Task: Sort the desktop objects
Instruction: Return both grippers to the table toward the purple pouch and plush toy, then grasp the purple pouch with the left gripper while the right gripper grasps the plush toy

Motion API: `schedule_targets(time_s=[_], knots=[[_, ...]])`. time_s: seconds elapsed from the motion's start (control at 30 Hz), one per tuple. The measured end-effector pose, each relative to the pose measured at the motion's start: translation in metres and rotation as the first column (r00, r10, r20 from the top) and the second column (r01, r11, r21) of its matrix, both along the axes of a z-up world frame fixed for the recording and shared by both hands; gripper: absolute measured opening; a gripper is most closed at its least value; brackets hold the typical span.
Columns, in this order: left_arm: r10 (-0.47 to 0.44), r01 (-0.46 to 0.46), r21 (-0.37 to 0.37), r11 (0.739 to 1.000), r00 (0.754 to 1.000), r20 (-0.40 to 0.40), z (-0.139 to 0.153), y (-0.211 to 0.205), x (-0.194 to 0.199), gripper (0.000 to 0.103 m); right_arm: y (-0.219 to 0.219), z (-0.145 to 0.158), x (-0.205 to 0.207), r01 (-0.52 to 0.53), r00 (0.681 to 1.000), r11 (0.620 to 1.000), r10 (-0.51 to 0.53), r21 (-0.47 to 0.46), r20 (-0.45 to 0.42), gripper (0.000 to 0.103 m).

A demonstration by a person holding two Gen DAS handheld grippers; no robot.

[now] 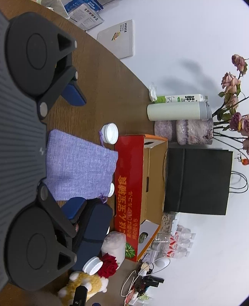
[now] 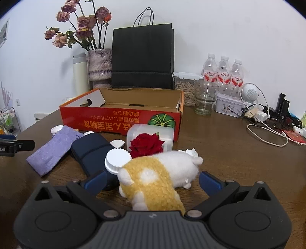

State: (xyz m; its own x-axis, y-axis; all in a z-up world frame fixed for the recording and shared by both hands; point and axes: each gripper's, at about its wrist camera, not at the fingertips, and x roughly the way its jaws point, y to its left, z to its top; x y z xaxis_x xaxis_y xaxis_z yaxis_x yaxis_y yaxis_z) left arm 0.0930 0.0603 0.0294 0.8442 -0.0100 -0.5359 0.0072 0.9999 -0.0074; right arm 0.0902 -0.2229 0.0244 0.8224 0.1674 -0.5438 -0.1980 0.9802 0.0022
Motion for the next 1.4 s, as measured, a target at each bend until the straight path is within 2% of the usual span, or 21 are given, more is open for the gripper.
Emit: schedule_targets(time_s=[0.23, 0.53, 0.6, 0.93, 1.2, 1.3, 1.37, 1.4], knots=[[-0.041, 0.042, 0.018, 0.999, 0.996, -0.079, -0.014, -0.016, 0.026, 0.103, 0.000, -0.012, 0.013, 0.001, 0.999, 1.000, -0.001, -0.001, -0.051, 0.103], [-0.039, 0.046, 0.045, 0.998, 0.986, -0.161, -0.035, -0.024, 0.057, 0.103, -0.009, -0.025, 0.024, 0.026, 0.995, 0.998, -0.020, 0.057, -0.094, 0.103], [-0.052, 0.056, 0.019, 0.998, 0.985, -0.166, -0.039, -0.022, 0.059, 0.103, -0.011, -0.029, 0.026, 0.031, 0.994, 0.998, -0.024, 0.063, -0.106, 0.103], [-0.067, 0.070, 0.019, 0.997, 0.988, -0.137, -0.042, -0.023, 0.060, 0.102, -0.007, -0.036, 0.029, 0.031, 0.992, 0.999, -0.026, 0.036, -0.121, 0.102], [-0.064, 0.065, 0.009, 0.998, 0.992, -0.105, -0.039, -0.020, 0.051, 0.082, -0.004, -0.035, 0.028, 0.035, 0.993, 0.999, -0.034, 0.007, -0.111, 0.090], [-0.048, 0.050, 0.013, 0.999, 0.994, -0.096, -0.038, -0.020, 0.047, 0.070, -0.003, -0.034, 0.027, 0.031, 0.994, 1.000, -0.030, 0.001, -0.104, 0.084], [-0.043, 0.044, 0.011, 0.999, 0.995, -0.087, -0.037, -0.019, 0.044, 0.054, -0.003, -0.034, 0.026, 0.031, 0.994, 1.000, -0.031, 0.001, -0.102, 0.083], [-0.039, 0.040, 0.008, 0.999, 0.996, -0.083, -0.037, -0.018, 0.042, 0.050, -0.003, -0.034, 0.026, 0.032, 0.994, 0.999, -0.032, 0.002, -0.100, 0.080]])
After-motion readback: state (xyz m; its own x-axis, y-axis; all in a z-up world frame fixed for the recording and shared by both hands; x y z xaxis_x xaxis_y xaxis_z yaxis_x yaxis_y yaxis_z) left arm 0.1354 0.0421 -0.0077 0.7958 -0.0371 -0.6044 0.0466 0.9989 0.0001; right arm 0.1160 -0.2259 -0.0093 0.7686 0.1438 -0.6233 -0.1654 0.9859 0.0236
